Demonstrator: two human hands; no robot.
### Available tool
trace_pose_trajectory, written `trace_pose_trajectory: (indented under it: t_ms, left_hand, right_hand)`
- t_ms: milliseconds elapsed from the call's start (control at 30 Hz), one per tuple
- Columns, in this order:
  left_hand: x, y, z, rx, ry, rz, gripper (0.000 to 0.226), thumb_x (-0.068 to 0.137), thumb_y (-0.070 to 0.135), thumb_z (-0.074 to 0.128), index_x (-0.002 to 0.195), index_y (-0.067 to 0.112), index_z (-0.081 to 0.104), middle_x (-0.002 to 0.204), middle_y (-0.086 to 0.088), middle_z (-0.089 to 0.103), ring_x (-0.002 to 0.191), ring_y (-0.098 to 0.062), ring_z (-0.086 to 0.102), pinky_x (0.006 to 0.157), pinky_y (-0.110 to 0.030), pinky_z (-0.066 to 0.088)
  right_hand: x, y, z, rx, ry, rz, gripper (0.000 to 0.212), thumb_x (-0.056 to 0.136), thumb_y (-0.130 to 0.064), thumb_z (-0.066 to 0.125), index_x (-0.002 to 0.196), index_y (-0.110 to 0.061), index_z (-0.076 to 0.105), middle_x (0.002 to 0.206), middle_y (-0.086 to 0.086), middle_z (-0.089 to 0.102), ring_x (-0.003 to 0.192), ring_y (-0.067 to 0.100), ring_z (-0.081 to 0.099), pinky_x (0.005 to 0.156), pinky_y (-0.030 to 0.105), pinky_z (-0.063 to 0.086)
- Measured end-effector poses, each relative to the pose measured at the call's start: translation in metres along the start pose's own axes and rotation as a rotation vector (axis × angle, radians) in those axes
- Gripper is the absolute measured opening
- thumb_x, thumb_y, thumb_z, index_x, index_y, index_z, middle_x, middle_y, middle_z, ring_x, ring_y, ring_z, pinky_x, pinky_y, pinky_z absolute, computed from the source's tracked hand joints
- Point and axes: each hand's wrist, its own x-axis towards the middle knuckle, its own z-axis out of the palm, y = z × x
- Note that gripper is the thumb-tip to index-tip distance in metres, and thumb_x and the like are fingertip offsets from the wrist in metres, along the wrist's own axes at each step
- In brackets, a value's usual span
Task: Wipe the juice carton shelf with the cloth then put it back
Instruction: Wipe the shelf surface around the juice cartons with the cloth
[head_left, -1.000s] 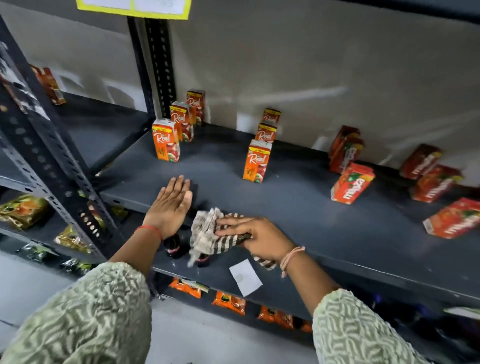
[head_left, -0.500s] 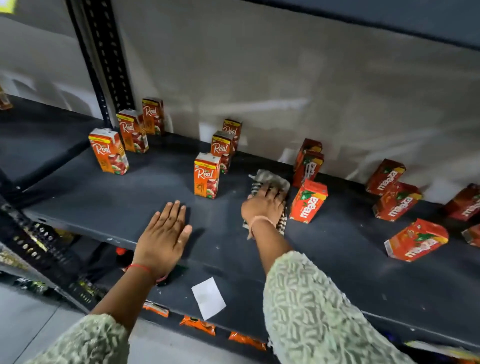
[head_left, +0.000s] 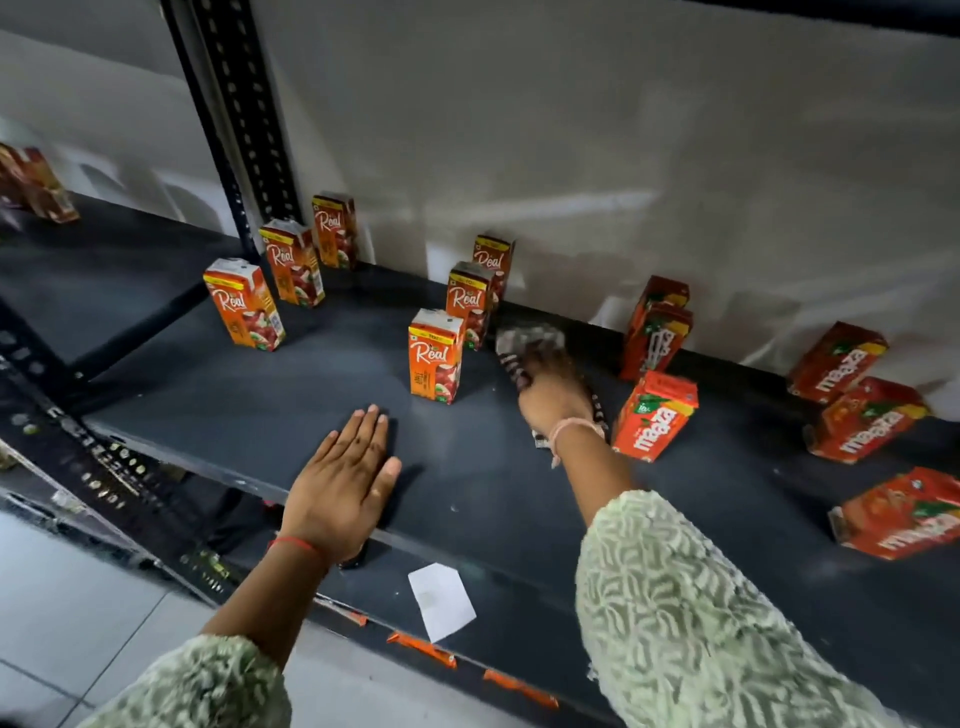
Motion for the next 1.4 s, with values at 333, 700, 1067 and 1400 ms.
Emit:
trace_pose_trajectory:
  t_ms: [333,700,1067,1400]
  left_hand:
    - [-0.004,0.003,-0.010,-0.026,-0.074,0.025,0.054,0.095,0.035,0.019,0.142,0.012,0.008,0.157,-0.004,0.006,0.144,-0.016,0.000,0.119,-0.031,0.001]
    - [-0.036,0.074,0.004,-0.182,-0.051,0.167,0.047,0.093,0.029,0.036,0.136,0.009,0.034,0.150,-0.010,0.031,0.142,-0.021,0.019,0.119,-0.033,0.011]
    - [-0.034,0.180,0.039,-0.230,0.075,-0.013,0.042,0.089,0.029,0.042,0.123,0.006,0.054,0.140,-0.017,0.046,0.136,-0.030,0.034,0.115,-0.041,0.024]
    - [-0.029,0.178,0.047,-0.177,0.157,-0.051,0.062,0.078,0.049,0.024,0.114,0.017,0.062,0.132,-0.005,0.057,0.130,-0.021,0.044,0.109,-0.034,0.031]
  right_hand:
    - [-0.165,-0.006,-0.002,0.153,-0.168,-0.499,0.053,0.090,-0.024,0.055,0.138,-0.032,0.036,0.154,-0.005,0.025,0.143,0.011,0.015,0.118,0.029,0.010]
    - [-0.251,0.080,-0.033,0.682,-0.062,-0.171,0.055,0.070,0.021,0.055,0.110,-0.014,0.067,0.122,-0.010,0.057,0.117,-0.011,0.046,0.111,0.015,0.029]
    - [-0.179,0.146,-0.039,0.203,0.255,0.448,0.063,0.092,-0.020,0.038,0.146,-0.009,0.008,0.157,0.018,0.005,0.144,0.034,0.003,0.119,0.039,0.005]
    - [-0.051,0.187,-0.064,0.091,0.058,0.296,0.059,0.094,-0.026,0.036,0.147,-0.023,0.011,0.159,0.007,0.003,0.145,0.026,0.007,0.120,0.038,0.011]
